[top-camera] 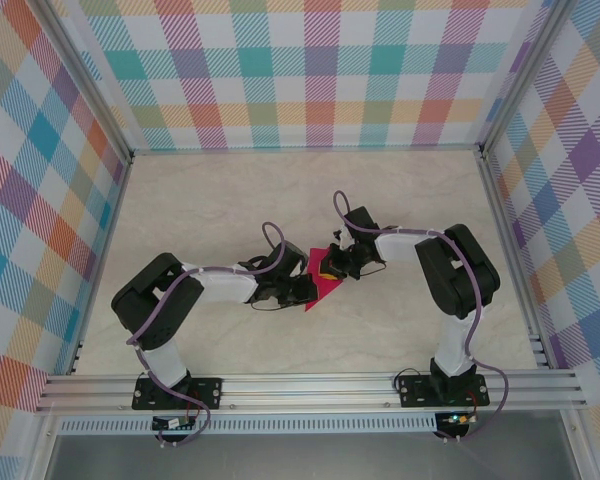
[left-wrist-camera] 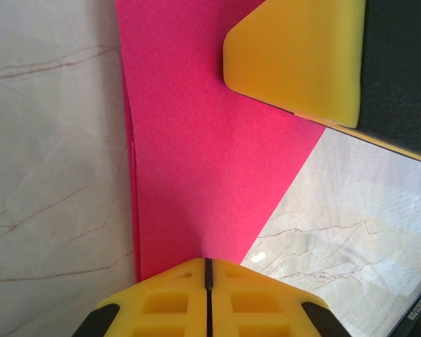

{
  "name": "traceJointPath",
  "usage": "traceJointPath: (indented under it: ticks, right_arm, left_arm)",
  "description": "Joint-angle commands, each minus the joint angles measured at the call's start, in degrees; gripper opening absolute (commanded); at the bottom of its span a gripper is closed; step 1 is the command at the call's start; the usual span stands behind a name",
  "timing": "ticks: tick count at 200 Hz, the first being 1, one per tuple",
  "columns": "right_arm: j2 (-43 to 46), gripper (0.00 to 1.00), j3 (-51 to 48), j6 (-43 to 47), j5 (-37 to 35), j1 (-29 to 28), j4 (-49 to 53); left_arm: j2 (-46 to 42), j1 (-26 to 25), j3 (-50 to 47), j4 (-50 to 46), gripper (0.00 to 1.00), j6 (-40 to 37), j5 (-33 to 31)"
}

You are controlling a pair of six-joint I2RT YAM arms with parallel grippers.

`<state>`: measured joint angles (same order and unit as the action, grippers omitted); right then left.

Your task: Fold a paper plane with a square sheet of paper (pick it up from the middle)

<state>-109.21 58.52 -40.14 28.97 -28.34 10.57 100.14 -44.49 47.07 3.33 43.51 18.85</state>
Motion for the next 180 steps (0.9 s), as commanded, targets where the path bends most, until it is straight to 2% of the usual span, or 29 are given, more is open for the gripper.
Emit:
traceJointPath:
  ticks: [1,53,124,180]
  right_arm:
    - [-2.19,0.01,-0.34,-0.68,-4.96,0.03,3.85]
    - [-2.42,0.01,-0.36,-0.82,-5.07,0.03,3.95]
    - [-2.7,0.01,-0.27,-0.84,-4.8,0.03,3.69]
    - [-3.01,0.01,-0.07,-0.73,-4.63,0.03,3.86]
  left_arm:
    - [1.43,-0.35,-0.75,-1.82,0.07,0.09,-0.28]
    - [0.54,-0.75,-1.34,-4.63,0.06,0.09,-2.41]
    - [-5.78,-1.0,-2.54,0.03,0.08,1.14,0.66]
    - [-4.23,-1.44,-3.47,-1.28,0.08,1.59,0.48]
